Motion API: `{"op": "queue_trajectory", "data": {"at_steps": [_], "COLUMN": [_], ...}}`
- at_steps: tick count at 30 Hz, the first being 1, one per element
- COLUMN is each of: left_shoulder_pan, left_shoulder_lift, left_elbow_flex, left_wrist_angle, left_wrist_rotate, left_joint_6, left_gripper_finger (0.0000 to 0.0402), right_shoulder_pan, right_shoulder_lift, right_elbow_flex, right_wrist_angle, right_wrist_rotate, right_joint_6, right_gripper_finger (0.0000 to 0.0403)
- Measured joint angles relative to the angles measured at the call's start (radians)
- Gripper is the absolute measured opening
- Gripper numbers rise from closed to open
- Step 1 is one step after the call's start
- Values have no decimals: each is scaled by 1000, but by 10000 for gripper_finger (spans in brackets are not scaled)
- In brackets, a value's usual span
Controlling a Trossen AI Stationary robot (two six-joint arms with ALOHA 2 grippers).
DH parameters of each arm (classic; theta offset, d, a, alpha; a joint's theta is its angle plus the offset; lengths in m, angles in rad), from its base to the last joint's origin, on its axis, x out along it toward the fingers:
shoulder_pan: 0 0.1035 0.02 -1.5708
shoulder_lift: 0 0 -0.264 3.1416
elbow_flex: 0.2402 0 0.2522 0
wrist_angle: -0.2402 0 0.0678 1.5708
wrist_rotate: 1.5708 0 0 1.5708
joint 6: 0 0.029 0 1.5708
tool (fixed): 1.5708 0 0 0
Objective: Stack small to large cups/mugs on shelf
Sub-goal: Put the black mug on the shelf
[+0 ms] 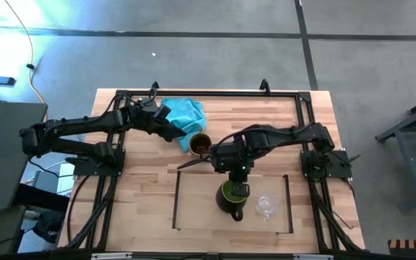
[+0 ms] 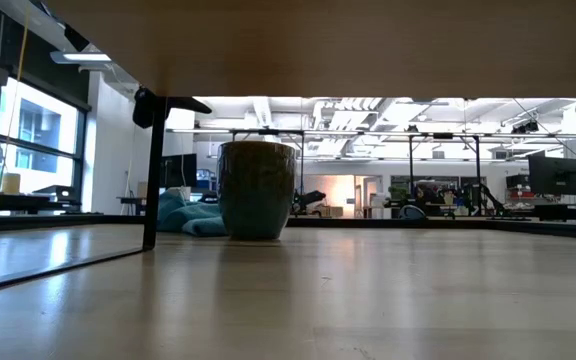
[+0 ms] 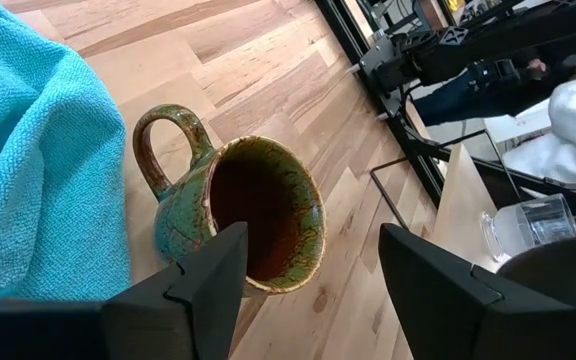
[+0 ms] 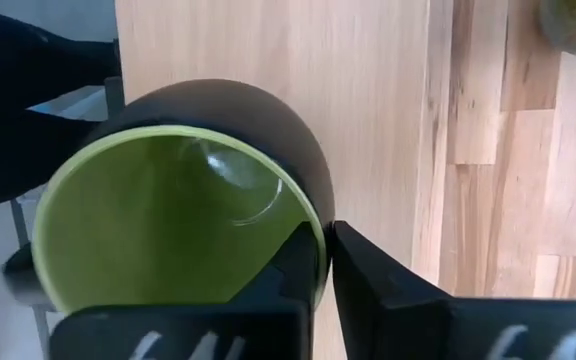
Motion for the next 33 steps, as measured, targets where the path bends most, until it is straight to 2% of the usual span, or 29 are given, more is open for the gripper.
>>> {"op": "queue_trajectory", "data": {"at_steps": [33], "left_shoulder_pan": [0], "left_shoulder_lift": [0], "left_elbow_flex": [0], "left_wrist_angle": [0], "left_wrist_rotate": [0], "left_joint_6": [0], "left_gripper_finger": [215], "right_shoulder_pan": [17], "right_shoulder_lift": [0], "right_elbow_flex": [0], "right_wrist_angle": [1], "right_wrist_rotate": [-12], "right_joint_6": [27], "right_gripper_finger": [4]}}
